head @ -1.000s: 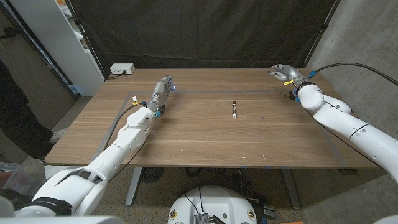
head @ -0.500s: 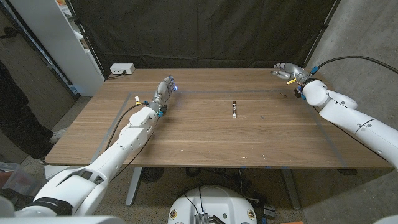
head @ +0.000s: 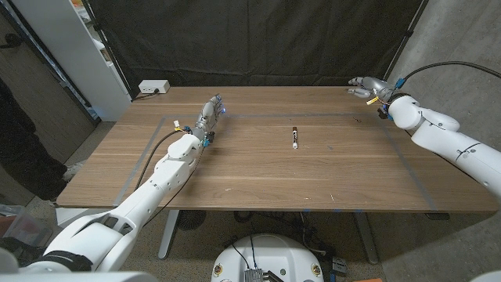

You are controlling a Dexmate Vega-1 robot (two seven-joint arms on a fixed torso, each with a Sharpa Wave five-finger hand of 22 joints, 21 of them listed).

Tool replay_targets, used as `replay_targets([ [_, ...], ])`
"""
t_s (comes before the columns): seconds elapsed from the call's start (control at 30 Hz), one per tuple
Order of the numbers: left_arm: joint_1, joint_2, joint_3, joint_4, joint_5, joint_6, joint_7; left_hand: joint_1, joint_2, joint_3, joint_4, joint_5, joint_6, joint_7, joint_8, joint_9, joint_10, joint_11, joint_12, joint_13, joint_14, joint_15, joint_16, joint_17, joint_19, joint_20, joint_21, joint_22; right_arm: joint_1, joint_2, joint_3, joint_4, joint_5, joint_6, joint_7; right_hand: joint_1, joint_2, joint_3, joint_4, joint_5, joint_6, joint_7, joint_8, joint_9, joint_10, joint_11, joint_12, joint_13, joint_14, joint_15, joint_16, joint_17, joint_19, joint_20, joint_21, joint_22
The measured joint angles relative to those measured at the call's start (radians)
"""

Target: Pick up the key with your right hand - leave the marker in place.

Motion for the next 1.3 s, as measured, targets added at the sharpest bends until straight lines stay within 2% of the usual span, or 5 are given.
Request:
replay_targets([
  [0.43, 0.014, 0.020, 0.011, -0.059, 0.005, 0.006, 0.011, -0.002, 0.002, -0.003, 0.003, 0.000, 0.000, 0.000, 0.000, 0.000, 0.000, 0.000, 0.000, 0.000, 0.000, 0.000, 0.000, 0.000, 0.000, 0.000, 0.000, 0.000, 0.007, -0.008, -0.002, 0.010, -0.069, 0.056, 0.031, 0.015, 0.001, 0.000, 0.000, 0.000, 0.005, -0.005, 0.000, 0.000, 0.005, -0.005, 0.000, 0.000, 0.005, -0.005, 0.000, 0.000, 0.007, -0.007, 0.000, 0.000],
  [0.47, 0.015, 0.021, 0.012, -0.063, 0.019, 0.039, 0.042, -0.003, 0.003, -0.003, 0.003, 0.003, 0.000, 0.000, 0.000, 0.000, 0.000, 0.000, 0.000, 0.000, 0.000, 0.000, 0.000, 0.000, 0.000, 0.000, 0.000, 0.000, 0.031, -0.026, -0.014, 0.048, -0.075, 0.063, 0.033, 0.015, 0.001, 0.000, 0.000, 0.000, 0.005, -0.005, 0.000, 0.000, 0.005, -0.005, 0.000, 0.000, 0.005, -0.005, 0.000, 0.000, 0.007, -0.007, 0.000, 0.000],
  [1.17, 0.034, 0.025, 0.025, -0.135, 0.034, 0.064, 0.092, -0.003, 0.003, -0.006, -0.001, 0.004, 0.000, 0.000, 0.000, 0.000, 0.000, 0.000, 0.000, 0.000, 0.000, 0.000, 0.000, 0.000, 0.000, 0.000, 0.000, 0.000, 0.087, -0.045, -0.043, 0.123, -0.193, 0.178, 0.059, 0.041, 0.004, 0.000, -0.008, 0.000, 0.011, -0.011, 0.000, 0.000, 0.009, -0.009, 0.000, 0.002, 0.009, -0.020, 0.000, 0.000, 0.011, -0.011, 0.000, -0.002],
  [1.3, 0.037, 0.025, 0.027, -0.144, 0.041, 0.075, 0.115, -0.003, 0.003, -0.006, -0.001, 0.004, 0.000, 0.000, 0.000, 0.000, 0.000, 0.000, 0.000, 0.000, 0.000, 0.000, 0.000, 0.000, 0.000, 0.000, 0.000, 0.000, 0.105, -0.052, -0.052, 0.154, -0.207, 0.195, 0.059, 0.044, 0.000, 0.000, -0.008, 0.000, 0.013, -0.013, 0.000, 0.000, 0.014, -0.014, 0.000, 0.002, 0.012, -0.023, 0.000, 0.000, 0.011, -0.011, 0.000, -0.002],
])
